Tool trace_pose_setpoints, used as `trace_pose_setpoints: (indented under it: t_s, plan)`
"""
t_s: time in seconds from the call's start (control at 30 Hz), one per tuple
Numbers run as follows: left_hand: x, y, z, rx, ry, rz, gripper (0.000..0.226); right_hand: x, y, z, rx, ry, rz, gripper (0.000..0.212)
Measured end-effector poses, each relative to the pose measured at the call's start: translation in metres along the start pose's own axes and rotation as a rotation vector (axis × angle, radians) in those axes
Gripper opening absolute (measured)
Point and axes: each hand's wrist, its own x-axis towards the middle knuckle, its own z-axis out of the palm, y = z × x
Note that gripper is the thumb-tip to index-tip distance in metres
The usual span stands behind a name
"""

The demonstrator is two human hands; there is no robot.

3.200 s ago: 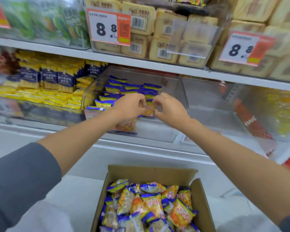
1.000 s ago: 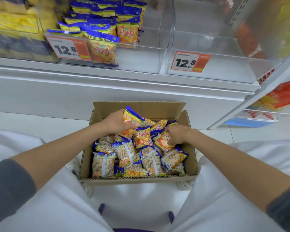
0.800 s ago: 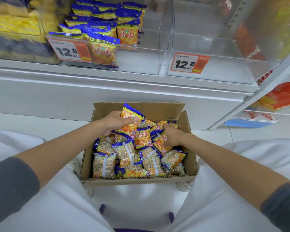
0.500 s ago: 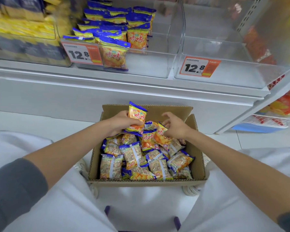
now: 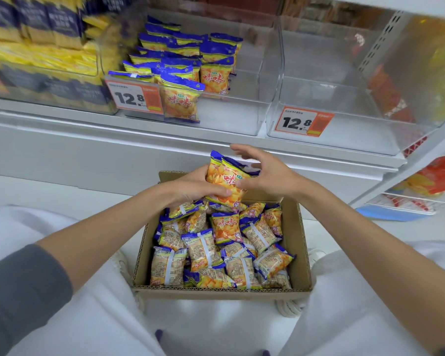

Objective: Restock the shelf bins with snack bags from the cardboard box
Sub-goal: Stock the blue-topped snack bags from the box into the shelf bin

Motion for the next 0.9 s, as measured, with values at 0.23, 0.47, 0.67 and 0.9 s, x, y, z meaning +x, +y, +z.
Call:
trace_pose_setpoints:
  t_s: [0.23,0.47,0.67,0.9]
  plan:
    - [-0.019,0.062,-0.021,0.198,0.110,0.216,0.064,0.011,-0.064,-0.045,-0.014,-0.143,0.060,0.071]
    - [-0.005,0.157,-0.075,0.292,0.267,0.362,0.114,0.054,-0.135,-0.111,-0.116,0.135,-0.066,0.054]
    - [0.054,0.175,-0.120,0.336,0.279,0.307,0.132,0.123,-0.122,-0.127,-0.199,0.168,0.015,0.055]
    - [0.091,0.165,-0.146,0.896,0.405,0.326,0.070,0.182,-0.072,-0.094,-0.467,0.030,0.076,0.073]
